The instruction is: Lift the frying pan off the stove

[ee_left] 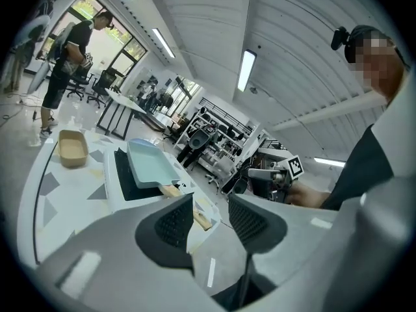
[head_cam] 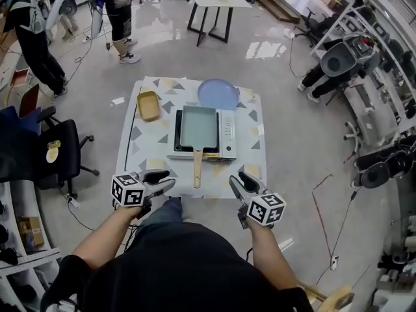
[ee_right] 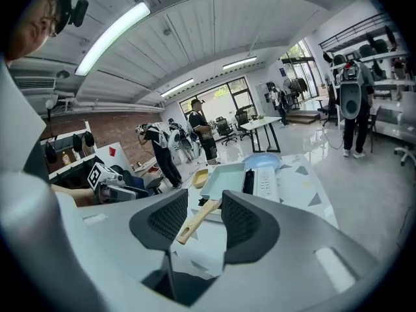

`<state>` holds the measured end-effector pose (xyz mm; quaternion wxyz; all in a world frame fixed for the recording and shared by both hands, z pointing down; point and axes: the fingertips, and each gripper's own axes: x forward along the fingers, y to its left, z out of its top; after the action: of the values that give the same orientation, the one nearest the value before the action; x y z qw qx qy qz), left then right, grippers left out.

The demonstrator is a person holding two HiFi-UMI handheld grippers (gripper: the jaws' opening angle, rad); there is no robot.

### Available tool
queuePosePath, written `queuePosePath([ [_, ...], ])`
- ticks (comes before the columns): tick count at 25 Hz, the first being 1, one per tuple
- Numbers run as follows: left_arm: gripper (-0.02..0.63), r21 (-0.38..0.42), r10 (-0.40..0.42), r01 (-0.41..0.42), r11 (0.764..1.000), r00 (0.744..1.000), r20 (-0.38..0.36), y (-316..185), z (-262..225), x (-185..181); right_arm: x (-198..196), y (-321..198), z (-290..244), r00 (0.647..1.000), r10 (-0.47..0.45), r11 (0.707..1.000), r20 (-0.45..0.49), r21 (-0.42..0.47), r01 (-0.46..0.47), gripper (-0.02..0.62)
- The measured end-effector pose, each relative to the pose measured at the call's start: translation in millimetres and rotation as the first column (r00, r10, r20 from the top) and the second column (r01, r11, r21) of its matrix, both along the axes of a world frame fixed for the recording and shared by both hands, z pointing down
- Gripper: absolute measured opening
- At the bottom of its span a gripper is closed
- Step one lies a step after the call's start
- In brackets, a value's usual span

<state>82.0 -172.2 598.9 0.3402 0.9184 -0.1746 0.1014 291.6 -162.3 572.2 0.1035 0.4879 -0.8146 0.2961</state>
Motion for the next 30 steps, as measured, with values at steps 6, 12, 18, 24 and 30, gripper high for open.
queuePosePath([
  [6,0.170,-0.049,0.014,-0.014,0.999,1.000,0.006,-14,20,9,-10,-23,16,1.000,-0.027,0.999,0.011,-0.038,0.027,0.193],
  [12,0.172,-0.105,0.041,-0.042,0.994,0.999,-0.011,-24,36,24,-21,-44,35,0.998,-0.065,0.994,0.026,-0.085,0.067,0.193],
  [18,0.178,-0.172,0.081,-0.083,0.982,0.997,-0.015,-30,56,39,-33,-59,58,0.994,-0.099,0.984,0.054,-0.140,0.106,0.193],
  [24,0.187,-0.211,0.141,-0.139,0.968,0.990,-0.003,-28,75,56,-50,-69,80,0.986,-0.136,0.969,0.092,-0.194,0.151,0.195],
  [30,0.193,-0.240,0.200,-0.195,0.951,0.980,-0.005,-24,91,72,-68,-74,100,0.976,-0.173,0.948,0.133,-0.246,0.202,0.212],
])
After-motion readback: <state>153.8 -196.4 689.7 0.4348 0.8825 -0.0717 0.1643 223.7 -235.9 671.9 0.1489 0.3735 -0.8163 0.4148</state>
